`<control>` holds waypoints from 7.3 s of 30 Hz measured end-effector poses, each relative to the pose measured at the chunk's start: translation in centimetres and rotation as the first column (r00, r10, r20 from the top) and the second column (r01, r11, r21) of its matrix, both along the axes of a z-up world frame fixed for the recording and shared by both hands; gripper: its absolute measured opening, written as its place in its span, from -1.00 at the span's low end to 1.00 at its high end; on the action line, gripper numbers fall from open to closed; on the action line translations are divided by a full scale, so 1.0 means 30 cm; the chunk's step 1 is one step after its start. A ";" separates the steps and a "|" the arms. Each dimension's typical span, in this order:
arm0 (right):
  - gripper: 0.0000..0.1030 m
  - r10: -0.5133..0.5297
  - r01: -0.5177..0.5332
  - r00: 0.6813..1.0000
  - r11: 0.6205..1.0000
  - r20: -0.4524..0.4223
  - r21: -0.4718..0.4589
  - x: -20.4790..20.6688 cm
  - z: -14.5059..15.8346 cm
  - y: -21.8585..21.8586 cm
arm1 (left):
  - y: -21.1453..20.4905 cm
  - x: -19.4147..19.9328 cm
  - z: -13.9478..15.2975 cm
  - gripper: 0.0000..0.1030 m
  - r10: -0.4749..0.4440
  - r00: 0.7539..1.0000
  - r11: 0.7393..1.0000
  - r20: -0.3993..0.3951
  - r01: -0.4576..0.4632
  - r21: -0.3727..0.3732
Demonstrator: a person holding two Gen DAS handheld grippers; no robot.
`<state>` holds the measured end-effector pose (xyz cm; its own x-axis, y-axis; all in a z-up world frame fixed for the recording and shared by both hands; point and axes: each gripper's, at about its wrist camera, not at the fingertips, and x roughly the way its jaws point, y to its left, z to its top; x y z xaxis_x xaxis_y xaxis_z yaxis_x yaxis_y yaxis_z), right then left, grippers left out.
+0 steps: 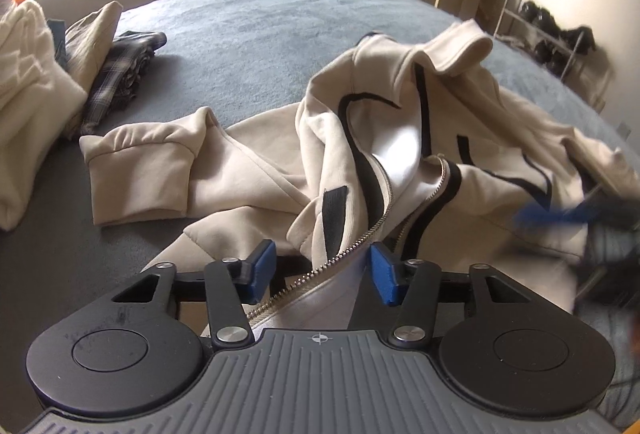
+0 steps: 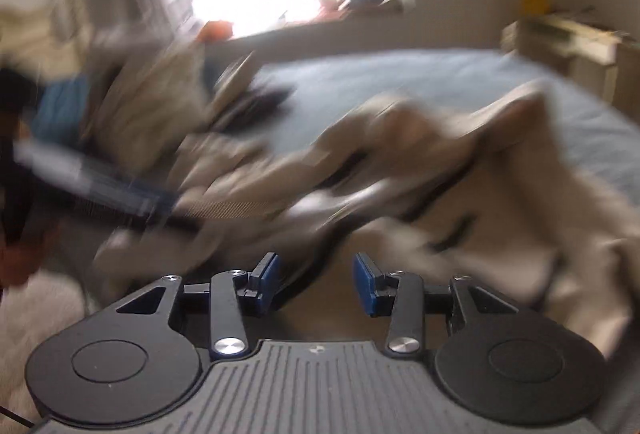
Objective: Fold clothes
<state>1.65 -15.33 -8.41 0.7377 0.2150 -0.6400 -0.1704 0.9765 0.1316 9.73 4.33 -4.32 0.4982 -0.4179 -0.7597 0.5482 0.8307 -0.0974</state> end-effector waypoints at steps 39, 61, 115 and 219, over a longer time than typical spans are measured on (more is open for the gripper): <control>-0.98 -0.869 0.792 0.483 0.485 0.106 0.372 -0.709 0.206 -0.854 | 0.021 0.057 -0.048 -0.30 0.193 0.977 0.981 -0.093 -0.193 0.011; -0.99 -0.963 0.921 0.253 0.270 0.094 0.280 -0.901 0.281 -1.320 | 0.282 0.082 0.250 -0.94 0.285 0.924 0.885 -0.254 -0.356 -0.302; -0.82 -0.544 0.613 0.759 0.410 -0.358 0.676 0.678 -0.044 -0.988 | 0.089 0.274 -0.101 -0.96 0.180 0.973 0.877 -0.142 -0.224 -0.425; -0.91 -0.168 0.134 0.986 0.768 -0.004 0.626 0.079 -0.064 -0.743 | -0.482 0.032 0.036 0.30 0.152 0.983 0.982 0.099 -0.139 -0.130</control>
<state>4.02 -37.62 -10.32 0.8213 0.4363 -0.3676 -0.0506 0.6975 0.7148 10.68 -10.13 -3.24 0.6370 -0.4209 -0.6458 0.4351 0.8879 -0.1494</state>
